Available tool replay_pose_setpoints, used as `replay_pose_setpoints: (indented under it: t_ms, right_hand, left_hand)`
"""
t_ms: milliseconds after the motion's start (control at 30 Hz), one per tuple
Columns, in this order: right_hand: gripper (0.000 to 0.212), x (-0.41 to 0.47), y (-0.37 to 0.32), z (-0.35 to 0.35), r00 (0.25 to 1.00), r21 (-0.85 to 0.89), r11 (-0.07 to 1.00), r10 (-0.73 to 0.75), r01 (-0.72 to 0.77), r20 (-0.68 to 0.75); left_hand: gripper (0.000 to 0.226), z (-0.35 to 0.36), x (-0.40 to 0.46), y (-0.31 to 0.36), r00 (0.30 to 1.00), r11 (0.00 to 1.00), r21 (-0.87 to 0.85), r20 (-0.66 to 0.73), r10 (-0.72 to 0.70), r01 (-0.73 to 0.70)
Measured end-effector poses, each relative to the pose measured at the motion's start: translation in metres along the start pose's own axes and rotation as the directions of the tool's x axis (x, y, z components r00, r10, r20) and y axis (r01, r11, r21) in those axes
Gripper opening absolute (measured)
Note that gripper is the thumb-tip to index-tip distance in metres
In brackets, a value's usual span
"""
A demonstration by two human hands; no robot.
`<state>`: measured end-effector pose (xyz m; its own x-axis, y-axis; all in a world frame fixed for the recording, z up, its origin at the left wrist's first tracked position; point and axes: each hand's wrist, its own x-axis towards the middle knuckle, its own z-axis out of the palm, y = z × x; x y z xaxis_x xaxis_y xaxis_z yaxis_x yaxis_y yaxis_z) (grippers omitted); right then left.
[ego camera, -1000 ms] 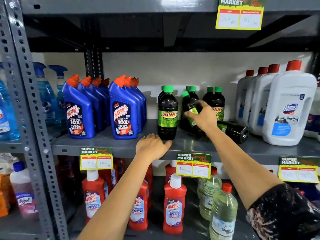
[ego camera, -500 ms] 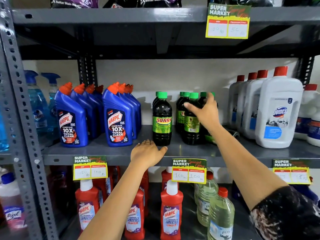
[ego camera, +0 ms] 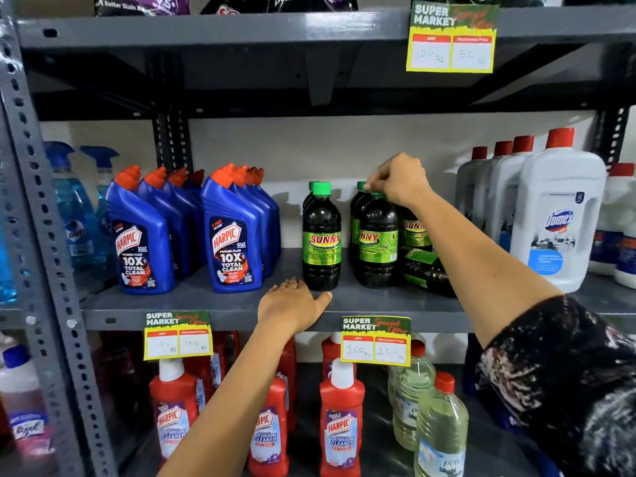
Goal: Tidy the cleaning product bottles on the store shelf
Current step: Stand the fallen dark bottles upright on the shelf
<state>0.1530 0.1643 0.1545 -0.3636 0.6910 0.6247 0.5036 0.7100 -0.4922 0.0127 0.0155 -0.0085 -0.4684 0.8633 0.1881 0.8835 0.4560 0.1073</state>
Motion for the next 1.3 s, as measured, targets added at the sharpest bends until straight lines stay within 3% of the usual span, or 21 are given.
replay_pose_setpoints:
  t_ms: [167,433,533,567,633,700,733,867,933,1067,1133,1200,1300]
  right_hand:
    - [0.018,-0.016,0.023,-0.002,0.998,0.315,0.948,-0.061,0.048,0.032]
    - [0.023,-0.022,0.023,-0.008,0.991,0.393,0.919,-0.077,0.027,0.112]
    - [0.036,-0.026,0.040,-0.018,0.987,0.515,0.854,-0.011,-0.075,0.163]
    - [0.037,-0.028,0.053,-0.021,0.981,0.459,0.882,0.021,-0.109,0.193]
    - [0.053,-0.038,0.075,-0.024,0.922,0.046,0.988,0.122,-0.149,0.367]
    - [0.090,-0.054,0.091,-0.015,0.775,-0.354,0.931,0.286,-0.086,0.563]
    - [0.098,-0.061,0.095,-0.008,0.750,-0.443,0.894,0.337,-0.066,0.569]
    - [0.096,-0.075,0.106,0.009,0.904,-0.476,0.873,0.282,-0.104,0.320]
    - [0.092,-0.078,0.109,0.009,0.942,-0.401,0.900,0.270,-0.173,0.201]
    - [0.086,-0.085,0.122,0.012,0.948,-0.023,0.948,0.316,-0.316,-0.029]
    - [0.091,-0.089,0.130,0.018,0.938,0.287,0.902,0.346,-0.324,-0.030]
    - [0.092,-0.093,0.134,0.021,0.940,0.544,0.789,0.340,-0.286,0.002]
    - [0.090,-0.091,0.137,0.018,0.948,0.593,0.752,0.312,-0.289,0.067]
  left_hand:
    - [0.078,0.003,0.003,-0.003,1.000,1.000,-0.022,-0.014,0.010,-0.010]
    - [0.079,0.002,0.002,-0.003,1.000,1.000,-0.019,0.000,0.004,-0.005]
    - [0.081,0.000,0.004,-0.001,0.999,1.000,-0.003,0.037,0.004,-0.004]
    - [0.081,0.000,0.004,-0.001,0.999,1.000,0.011,0.038,-0.002,0.001]
    - [0.082,0.002,0.004,-0.001,1.000,1.000,0.020,0.013,-0.004,0.004]
    - [0.082,0.004,0.005,-0.003,1.000,1.000,0.016,-0.006,0.005,-0.005]
    - [0.082,0.004,0.006,-0.004,1.000,1.000,0.015,-0.005,0.012,-0.012]
    - [0.083,0.007,0.008,-0.006,1.000,1.000,0.016,-0.002,0.021,-0.021]
    - [0.084,0.008,0.008,-0.006,1.000,1.000,0.014,-0.006,0.025,-0.025]
    - [0.083,0.007,0.008,-0.006,0.999,0.999,0.013,-0.002,0.032,-0.032]
    - [0.081,0.005,0.006,-0.004,1.000,1.000,0.017,-0.005,0.024,-0.024]
    - [0.079,0.003,0.004,-0.002,1.000,1.000,0.021,-0.009,0.021,-0.020]
    - [0.078,0.001,0.001,-0.001,1.000,1.000,0.016,-0.008,0.023,-0.022]
